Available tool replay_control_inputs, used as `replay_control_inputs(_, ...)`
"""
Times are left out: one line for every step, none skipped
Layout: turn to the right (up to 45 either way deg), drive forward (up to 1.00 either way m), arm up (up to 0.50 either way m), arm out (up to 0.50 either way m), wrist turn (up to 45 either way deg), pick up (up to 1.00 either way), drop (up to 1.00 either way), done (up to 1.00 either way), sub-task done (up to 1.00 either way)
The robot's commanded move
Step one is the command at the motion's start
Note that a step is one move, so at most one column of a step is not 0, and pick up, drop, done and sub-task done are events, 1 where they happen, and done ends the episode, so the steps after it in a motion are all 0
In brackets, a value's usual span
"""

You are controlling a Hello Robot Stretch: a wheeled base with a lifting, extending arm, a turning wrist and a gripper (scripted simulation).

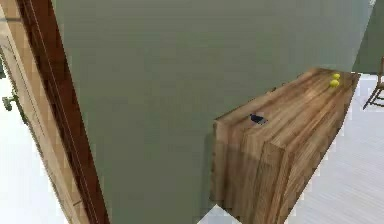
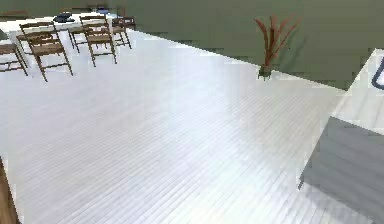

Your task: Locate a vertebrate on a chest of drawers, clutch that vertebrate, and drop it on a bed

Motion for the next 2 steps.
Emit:
replay_control_inputs(42.0, 0.0, 0.0, 0.0, 0.0, 0.0, 0.0, 0.0, 0.0)
replay_control_inputs(0.0, 0.15, 0.0, 0.0, 0.0, 0.0, 0.0, 0.0, 0.0)
